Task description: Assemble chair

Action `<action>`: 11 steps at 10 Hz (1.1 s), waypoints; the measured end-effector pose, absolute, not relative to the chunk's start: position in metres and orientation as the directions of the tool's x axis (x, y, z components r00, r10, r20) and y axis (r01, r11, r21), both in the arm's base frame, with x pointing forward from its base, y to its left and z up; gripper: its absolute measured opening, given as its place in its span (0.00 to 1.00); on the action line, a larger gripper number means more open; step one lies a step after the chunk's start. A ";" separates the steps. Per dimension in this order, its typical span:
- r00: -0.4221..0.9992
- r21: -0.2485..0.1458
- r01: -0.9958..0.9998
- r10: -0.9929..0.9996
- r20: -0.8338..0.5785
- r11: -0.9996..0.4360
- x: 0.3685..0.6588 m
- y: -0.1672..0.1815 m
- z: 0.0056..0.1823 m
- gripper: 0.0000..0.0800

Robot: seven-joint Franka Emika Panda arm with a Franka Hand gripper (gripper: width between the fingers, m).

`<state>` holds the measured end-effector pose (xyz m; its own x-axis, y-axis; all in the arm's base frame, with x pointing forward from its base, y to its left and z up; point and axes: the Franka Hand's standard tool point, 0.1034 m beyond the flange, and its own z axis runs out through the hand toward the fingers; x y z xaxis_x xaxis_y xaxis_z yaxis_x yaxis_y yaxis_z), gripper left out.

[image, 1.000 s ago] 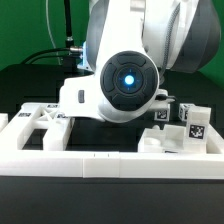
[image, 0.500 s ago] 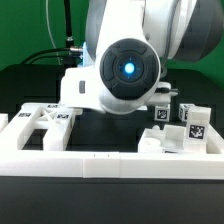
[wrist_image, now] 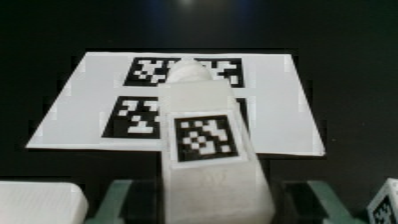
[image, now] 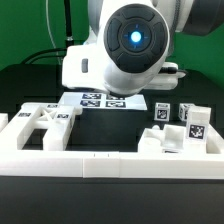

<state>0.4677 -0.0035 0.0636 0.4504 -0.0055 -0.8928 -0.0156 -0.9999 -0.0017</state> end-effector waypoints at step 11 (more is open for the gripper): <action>0.888 -0.020 -0.042 -0.028 -0.459 -0.999 0.528 0.008 0.094 0.36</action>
Offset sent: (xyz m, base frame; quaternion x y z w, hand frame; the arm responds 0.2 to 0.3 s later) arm 0.0173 0.0245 0.0384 0.0970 0.1419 0.0624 0.9831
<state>0.5276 0.0084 0.0942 0.8879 -0.0281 -0.4593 -0.0417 -0.9989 -0.0196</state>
